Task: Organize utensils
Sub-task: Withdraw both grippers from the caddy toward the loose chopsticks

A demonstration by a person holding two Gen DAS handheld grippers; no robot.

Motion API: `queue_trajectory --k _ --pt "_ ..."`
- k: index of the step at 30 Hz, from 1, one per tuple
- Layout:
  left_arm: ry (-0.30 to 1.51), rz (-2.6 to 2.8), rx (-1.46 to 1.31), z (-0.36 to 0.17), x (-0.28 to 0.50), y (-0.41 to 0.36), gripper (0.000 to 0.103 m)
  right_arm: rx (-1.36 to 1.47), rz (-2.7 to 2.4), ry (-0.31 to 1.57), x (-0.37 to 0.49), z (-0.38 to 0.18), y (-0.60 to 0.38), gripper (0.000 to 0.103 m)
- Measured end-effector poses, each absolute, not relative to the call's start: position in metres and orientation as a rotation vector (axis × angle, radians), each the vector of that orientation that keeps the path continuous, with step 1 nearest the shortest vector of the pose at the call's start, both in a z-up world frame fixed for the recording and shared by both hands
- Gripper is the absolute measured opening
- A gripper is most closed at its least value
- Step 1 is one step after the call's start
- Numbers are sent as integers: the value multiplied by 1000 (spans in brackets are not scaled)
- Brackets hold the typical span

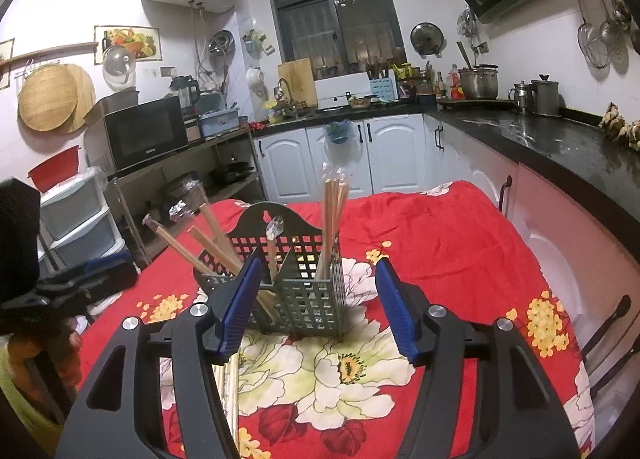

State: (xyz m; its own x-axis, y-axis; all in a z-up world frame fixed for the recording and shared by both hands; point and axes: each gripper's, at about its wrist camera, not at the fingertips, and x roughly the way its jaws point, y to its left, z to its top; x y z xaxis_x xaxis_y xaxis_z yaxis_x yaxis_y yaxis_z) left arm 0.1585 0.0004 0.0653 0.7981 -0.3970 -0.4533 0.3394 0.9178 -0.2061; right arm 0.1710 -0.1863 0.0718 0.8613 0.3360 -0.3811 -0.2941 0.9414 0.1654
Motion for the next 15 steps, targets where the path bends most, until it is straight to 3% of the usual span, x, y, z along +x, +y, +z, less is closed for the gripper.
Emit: queue_trajectory --k 15 --pt "601 -331 -121 33 160 15 92 75 383 463 166 62 -172 63"
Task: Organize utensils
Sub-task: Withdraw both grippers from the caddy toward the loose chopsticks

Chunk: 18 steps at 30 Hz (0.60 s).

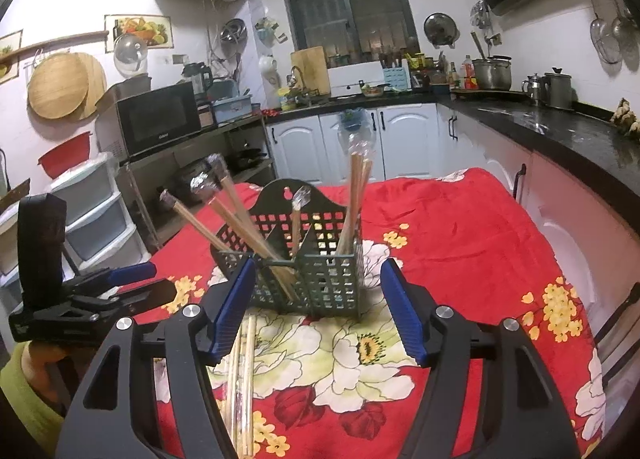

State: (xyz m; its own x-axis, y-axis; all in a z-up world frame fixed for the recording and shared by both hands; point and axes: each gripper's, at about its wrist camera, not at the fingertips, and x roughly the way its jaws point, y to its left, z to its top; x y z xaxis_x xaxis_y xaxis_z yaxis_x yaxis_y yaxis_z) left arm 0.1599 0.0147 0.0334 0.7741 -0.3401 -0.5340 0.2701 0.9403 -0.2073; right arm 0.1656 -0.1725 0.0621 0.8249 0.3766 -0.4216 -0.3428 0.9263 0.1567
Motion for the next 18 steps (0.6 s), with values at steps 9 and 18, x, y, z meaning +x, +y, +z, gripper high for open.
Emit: queue_trajectory --k 9,18 --pt "649 -295 -137 17 167 27 92 51 411 511 167 49 -164 63" --pt "728 -298 -175 -8 176 36 92 42 431 573 168 27 -159 63"
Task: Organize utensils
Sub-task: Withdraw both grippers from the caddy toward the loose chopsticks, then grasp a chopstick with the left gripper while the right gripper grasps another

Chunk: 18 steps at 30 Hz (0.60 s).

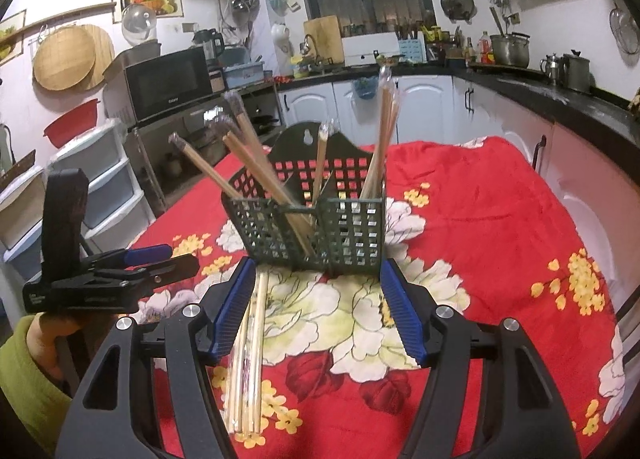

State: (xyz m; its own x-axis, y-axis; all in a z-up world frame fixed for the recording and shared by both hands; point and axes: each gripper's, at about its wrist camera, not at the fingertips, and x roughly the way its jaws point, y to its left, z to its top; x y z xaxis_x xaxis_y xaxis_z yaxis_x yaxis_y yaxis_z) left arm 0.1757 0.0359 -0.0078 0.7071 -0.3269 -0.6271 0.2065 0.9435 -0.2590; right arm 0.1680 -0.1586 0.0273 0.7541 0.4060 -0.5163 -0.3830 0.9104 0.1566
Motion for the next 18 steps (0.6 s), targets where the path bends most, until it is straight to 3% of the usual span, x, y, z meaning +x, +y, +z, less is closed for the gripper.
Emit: queue_trajectory --k 5,11,18 --pt "780 -294 -197 -26 184 39 70 35 439 613 170 15 -157 62" --pt "827 -287 -203 -42 194 39 52 28 455 649 167 4 -154 61" --pt "884 -282 -235 -57 217 39 46 8 498 720 154 -14 -145 49"
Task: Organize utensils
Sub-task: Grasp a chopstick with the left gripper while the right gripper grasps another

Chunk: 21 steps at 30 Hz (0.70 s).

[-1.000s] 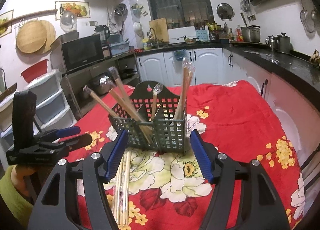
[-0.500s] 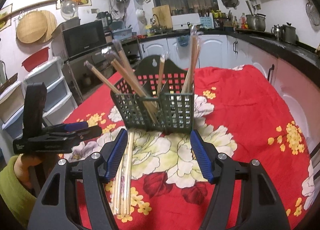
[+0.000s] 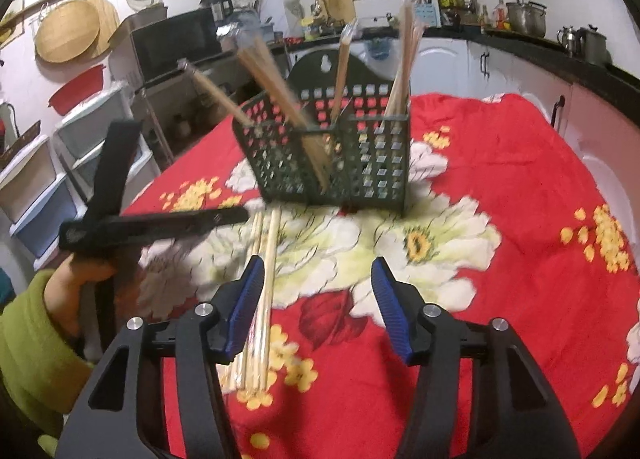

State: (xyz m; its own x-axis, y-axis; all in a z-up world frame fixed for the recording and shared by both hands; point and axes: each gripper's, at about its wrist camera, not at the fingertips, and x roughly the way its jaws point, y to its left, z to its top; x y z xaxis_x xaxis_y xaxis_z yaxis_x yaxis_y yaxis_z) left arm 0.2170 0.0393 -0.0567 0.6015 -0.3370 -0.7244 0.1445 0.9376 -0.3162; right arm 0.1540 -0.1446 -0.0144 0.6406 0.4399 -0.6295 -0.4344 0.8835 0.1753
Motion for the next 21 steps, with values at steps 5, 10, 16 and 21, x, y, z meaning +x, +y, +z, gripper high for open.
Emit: queue_trajectory --k 5,10,16,21 --pt "912 -278 -257 -64 232 40 41 -20 547 778 147 -32 -129 40" --pt "933 -275 -280 -71 242 43 35 -35 565 831 155 -39 -119 39" --pt "936 -266 -279 -75 248 47 21 -42 556 887 181 -40 -110 39" --pt "937 -261 -282 -77 251 52 9 -57 571 931 203 -41 -91 39"
